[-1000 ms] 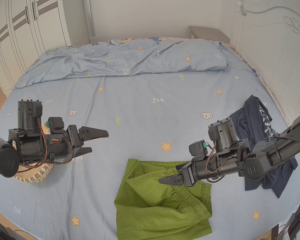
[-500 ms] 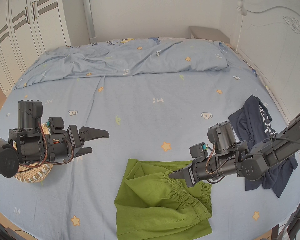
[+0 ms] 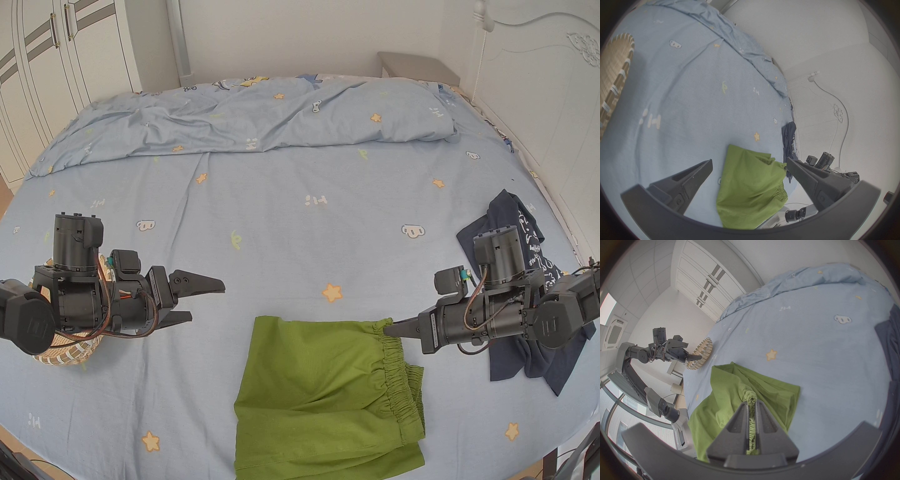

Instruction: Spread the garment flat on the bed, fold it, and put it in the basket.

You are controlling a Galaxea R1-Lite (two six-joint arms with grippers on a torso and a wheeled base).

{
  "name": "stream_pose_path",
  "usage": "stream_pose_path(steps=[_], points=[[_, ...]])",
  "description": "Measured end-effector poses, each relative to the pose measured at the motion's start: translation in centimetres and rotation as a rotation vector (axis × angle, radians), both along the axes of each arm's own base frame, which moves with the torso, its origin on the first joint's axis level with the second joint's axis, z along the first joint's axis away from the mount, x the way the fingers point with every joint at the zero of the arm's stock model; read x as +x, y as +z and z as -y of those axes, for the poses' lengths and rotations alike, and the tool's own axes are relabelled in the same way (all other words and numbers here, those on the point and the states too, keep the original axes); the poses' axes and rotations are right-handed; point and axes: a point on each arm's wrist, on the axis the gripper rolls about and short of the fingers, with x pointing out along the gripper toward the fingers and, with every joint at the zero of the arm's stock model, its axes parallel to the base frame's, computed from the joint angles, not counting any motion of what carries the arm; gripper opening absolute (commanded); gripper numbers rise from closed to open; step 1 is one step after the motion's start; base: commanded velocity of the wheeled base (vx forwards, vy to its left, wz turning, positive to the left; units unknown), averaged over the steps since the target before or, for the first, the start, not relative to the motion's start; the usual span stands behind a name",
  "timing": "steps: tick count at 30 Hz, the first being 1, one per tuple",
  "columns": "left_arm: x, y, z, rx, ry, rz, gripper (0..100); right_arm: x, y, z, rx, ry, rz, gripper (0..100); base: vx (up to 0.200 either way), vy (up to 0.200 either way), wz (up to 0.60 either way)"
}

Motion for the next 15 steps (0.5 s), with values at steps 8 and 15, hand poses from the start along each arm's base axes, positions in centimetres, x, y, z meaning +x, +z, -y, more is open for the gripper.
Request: stream_pose_path(steps=[8,15], points=[[0.8,-2.2,0.4,-0.002,-0.043,-0.078,100,-1.6,-1.2,2.2,-0.027,-0.054,-0.059,0,0.000,0.000,0.00],[1.5,-4.2,0.7,0.001,-0.060,-0.112,100,-2.6,-2.3,3.3,-0.065,-0.113,-0.108,0,0.000,0.000,0.00]])
